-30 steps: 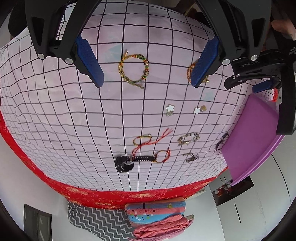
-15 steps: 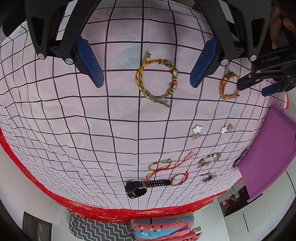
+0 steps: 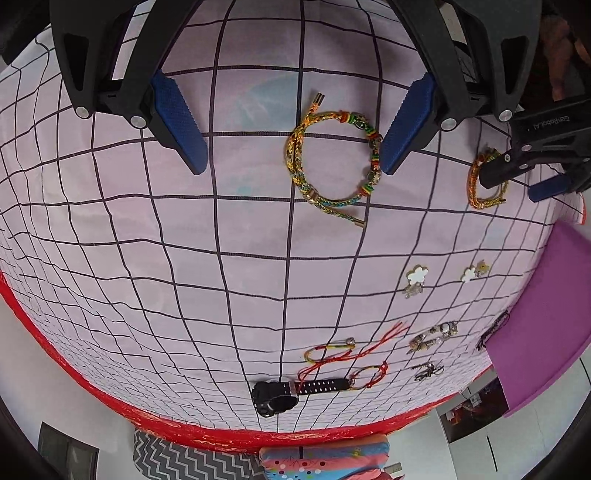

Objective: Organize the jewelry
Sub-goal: 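Lower the right tool onto the braided rainbow bracelet and close it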

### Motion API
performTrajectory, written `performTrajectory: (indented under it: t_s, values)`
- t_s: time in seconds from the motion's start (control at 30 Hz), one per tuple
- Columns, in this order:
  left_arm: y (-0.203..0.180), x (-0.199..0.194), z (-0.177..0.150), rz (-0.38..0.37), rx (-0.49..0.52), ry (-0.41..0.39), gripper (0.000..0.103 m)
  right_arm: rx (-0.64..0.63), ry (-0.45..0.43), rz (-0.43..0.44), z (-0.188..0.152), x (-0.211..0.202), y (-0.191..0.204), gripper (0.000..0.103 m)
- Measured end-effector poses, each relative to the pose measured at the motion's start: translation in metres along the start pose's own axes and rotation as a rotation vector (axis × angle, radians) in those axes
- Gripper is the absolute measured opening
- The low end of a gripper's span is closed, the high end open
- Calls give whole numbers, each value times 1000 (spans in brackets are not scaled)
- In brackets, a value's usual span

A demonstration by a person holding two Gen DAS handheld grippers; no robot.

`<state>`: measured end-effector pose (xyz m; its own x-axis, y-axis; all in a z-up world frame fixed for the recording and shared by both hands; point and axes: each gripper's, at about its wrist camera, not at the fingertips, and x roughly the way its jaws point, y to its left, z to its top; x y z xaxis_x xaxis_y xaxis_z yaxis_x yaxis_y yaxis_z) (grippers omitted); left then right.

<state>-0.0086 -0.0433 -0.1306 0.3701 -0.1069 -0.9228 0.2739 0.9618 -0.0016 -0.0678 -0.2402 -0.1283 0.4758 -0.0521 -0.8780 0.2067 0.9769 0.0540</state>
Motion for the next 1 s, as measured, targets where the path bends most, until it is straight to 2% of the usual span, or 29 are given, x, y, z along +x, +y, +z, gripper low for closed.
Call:
performTrajectory:
  t_s: [0.4,0.8,0.83,0.9,0.93,0.97,1.0]
  values:
    - [-5,6,0,10,21,0,97,-75,-10,-3,0,1,11,90]
    - [-8,8,-1,5,27,-6,96,-89,10,-30,-3,11,13,89]
    - [-10,7,-2,7,34,-14,95,-93,7,-25,-3,11,13,86]
    - [-14,5,-4,0,50,-27,83,-103,2,-16,-4,10,15,77]
    - [-18,2,-5,-6,61,-34,78,-114,-3,-13,-5,9,17,69]
    - [-20,1,-5,-13,69,-36,69,-125,-9,-11,-5,8,19,63]
    - [-23,0,-6,-19,76,-38,61,-134,-12,-10,-5,7,21,53]
